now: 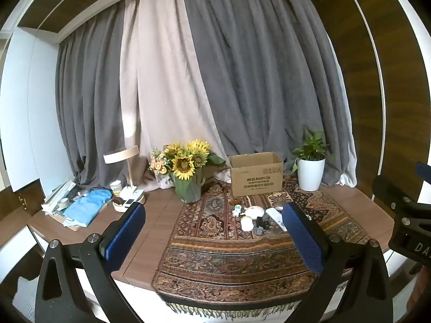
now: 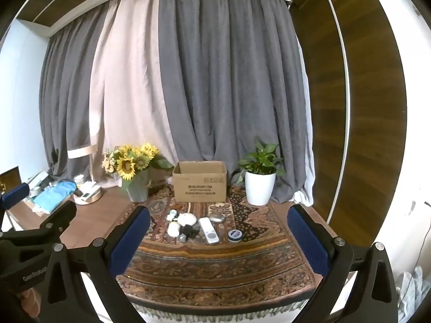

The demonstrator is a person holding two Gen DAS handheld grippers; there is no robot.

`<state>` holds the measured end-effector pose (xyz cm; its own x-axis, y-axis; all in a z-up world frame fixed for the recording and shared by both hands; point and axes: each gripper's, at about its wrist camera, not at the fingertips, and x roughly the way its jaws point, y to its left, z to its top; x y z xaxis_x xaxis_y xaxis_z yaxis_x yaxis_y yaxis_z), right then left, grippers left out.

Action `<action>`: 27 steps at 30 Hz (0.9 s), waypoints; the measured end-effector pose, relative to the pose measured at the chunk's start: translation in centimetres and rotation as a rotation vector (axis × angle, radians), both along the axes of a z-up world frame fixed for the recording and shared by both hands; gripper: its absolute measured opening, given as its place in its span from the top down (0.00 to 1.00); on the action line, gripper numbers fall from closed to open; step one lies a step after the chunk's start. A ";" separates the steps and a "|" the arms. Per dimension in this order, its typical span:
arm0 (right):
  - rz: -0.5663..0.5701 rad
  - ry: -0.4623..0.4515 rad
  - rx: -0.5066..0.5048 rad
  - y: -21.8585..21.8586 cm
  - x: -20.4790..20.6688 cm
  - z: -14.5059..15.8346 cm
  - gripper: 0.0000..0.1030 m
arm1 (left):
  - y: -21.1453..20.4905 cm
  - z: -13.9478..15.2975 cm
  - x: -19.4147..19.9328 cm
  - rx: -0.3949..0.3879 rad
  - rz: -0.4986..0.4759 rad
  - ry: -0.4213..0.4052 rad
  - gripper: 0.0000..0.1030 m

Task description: Organize rigid objects

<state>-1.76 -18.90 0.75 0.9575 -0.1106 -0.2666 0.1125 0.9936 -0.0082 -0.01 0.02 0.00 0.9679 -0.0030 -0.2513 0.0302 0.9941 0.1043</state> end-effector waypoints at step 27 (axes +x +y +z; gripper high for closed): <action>0.005 -0.011 -0.001 0.0 -0.9 0.5 0.00 | 0.3 0.6 0.0 0.001 0.004 -0.011 0.00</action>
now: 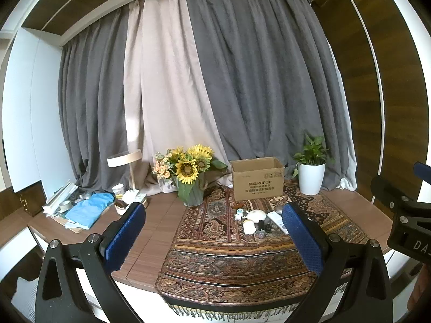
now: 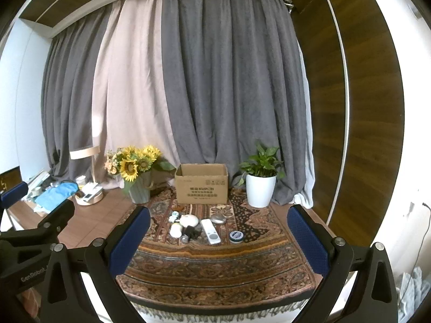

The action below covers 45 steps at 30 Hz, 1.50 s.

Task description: Organize rigid objects

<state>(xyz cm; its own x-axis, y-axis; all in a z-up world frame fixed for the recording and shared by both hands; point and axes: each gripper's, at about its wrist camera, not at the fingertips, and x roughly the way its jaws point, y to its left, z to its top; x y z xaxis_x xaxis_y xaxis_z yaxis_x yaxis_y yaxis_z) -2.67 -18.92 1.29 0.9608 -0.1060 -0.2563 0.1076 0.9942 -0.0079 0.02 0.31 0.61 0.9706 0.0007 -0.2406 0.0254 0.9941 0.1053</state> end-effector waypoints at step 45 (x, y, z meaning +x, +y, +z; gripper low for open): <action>0.014 0.009 -0.014 0.7 1.1 -0.5 0.00 | 1.3 -1.1 0.1 -0.010 0.001 0.005 0.00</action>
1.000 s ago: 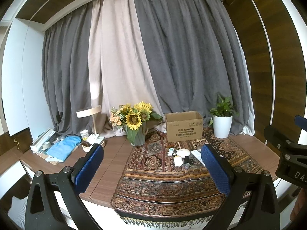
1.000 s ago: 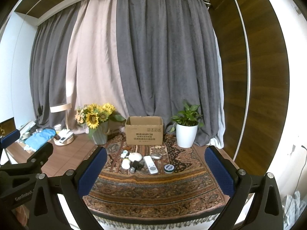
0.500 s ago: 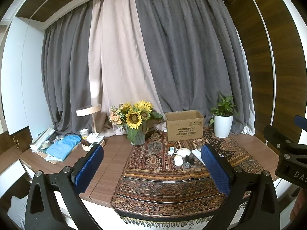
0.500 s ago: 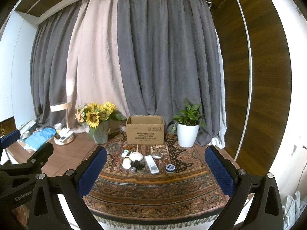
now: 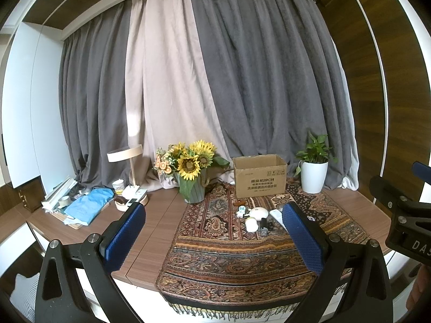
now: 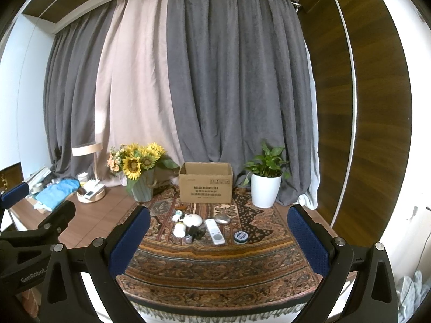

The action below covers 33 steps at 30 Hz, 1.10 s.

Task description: Organize rigid objects

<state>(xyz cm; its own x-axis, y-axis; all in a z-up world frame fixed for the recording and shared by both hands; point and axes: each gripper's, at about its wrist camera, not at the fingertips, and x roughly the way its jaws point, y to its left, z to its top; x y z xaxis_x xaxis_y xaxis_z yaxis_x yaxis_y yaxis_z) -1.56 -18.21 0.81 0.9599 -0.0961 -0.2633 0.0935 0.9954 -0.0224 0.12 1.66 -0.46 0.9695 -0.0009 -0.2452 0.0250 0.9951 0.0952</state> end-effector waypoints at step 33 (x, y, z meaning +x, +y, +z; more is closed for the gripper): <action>0.013 0.089 0.015 -2.8 4.8 -2.1 0.00 | -4.3 -2.4 6.2 -0.013 -0.053 0.130 0.00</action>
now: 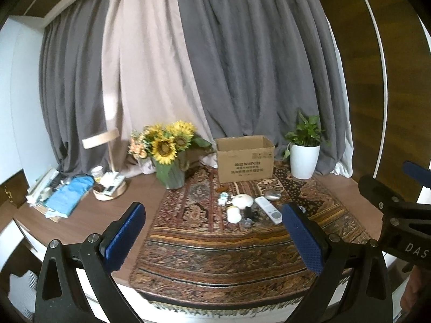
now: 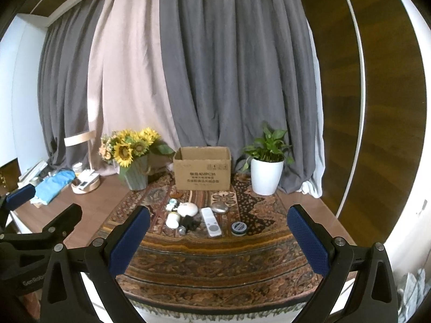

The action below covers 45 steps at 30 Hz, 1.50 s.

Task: Organize rigid objects
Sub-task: 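Move the right tool to the green-white tin while the left tool reaches the clear glass cube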

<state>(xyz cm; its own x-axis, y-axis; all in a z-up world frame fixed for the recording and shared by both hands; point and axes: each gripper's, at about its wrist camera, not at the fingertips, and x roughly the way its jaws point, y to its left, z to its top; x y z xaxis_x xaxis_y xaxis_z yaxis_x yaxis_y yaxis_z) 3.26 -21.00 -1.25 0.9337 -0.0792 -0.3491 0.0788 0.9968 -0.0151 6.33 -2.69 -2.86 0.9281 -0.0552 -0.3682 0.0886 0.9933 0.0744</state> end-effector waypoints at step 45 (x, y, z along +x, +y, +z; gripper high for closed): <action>0.047 0.451 0.044 -9.0 26.5 -18.5 0.33 | -9.4 -19.0 25.4 0.060 -0.089 0.424 0.48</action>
<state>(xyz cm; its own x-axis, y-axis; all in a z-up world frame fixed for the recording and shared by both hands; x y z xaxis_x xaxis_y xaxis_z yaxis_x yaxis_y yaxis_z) 29.75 -30.04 -19.75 0.6897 -0.0165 -0.7239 0.0289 0.9996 0.0047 31.72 -12.13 -21.89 0.6866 -0.0950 -0.7208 0.2088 0.9754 0.0703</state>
